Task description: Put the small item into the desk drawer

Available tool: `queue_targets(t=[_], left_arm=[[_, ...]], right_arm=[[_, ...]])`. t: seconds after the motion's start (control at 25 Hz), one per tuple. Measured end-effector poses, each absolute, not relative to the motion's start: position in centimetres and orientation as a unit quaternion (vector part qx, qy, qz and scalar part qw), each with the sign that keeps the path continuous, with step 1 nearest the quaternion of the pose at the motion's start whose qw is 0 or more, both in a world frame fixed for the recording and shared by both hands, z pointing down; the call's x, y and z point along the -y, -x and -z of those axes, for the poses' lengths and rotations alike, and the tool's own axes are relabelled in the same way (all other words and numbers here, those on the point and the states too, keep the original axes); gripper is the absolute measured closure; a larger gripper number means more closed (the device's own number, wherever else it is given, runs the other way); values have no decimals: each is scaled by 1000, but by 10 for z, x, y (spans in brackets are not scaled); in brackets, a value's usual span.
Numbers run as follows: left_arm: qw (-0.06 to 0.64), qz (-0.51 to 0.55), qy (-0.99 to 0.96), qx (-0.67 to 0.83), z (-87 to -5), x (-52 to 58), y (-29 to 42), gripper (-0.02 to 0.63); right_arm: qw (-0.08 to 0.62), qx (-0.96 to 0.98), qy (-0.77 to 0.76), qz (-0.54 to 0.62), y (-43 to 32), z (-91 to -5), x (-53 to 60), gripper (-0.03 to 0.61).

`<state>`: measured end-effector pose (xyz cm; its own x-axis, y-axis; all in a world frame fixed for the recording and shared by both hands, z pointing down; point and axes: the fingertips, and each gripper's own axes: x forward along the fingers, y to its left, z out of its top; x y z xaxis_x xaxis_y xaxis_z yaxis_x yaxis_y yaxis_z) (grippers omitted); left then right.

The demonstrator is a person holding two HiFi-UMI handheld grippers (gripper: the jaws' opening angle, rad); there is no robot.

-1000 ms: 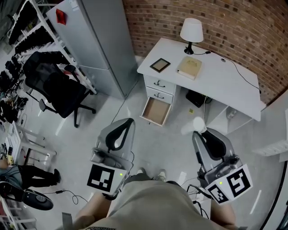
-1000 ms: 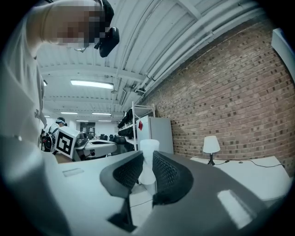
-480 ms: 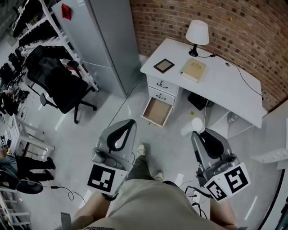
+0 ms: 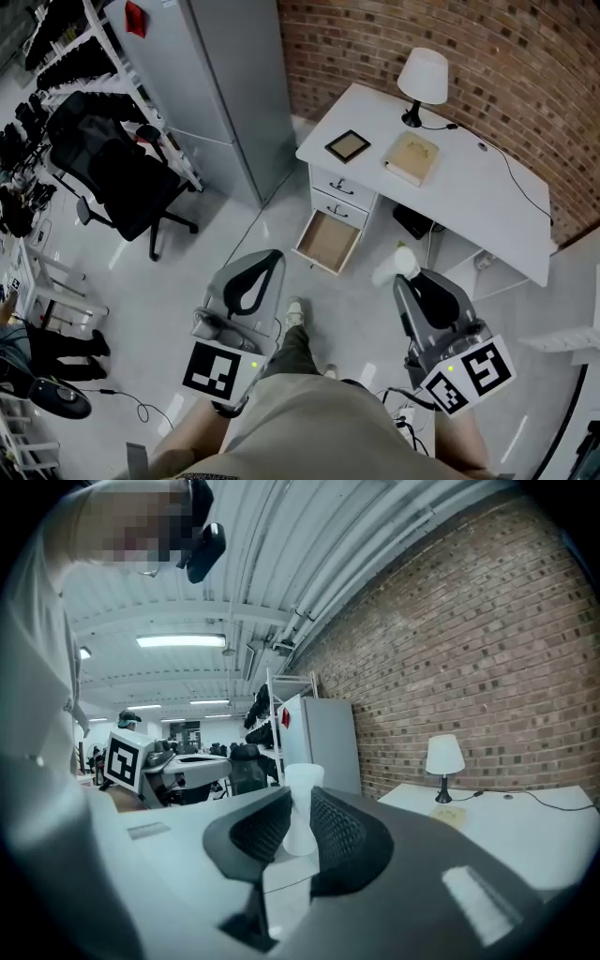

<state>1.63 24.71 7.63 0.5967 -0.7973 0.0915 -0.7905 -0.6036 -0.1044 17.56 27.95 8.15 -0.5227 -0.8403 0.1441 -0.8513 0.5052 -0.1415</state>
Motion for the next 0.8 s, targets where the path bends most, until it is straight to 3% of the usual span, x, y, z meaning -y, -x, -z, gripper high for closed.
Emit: queue_targets(t=[0.8], left_arm=[[-15, 132, 918, -374, -165, 1, 29, 611]], right_arm=[[94, 825, -525, -188, -118, -167, -35, 509]])
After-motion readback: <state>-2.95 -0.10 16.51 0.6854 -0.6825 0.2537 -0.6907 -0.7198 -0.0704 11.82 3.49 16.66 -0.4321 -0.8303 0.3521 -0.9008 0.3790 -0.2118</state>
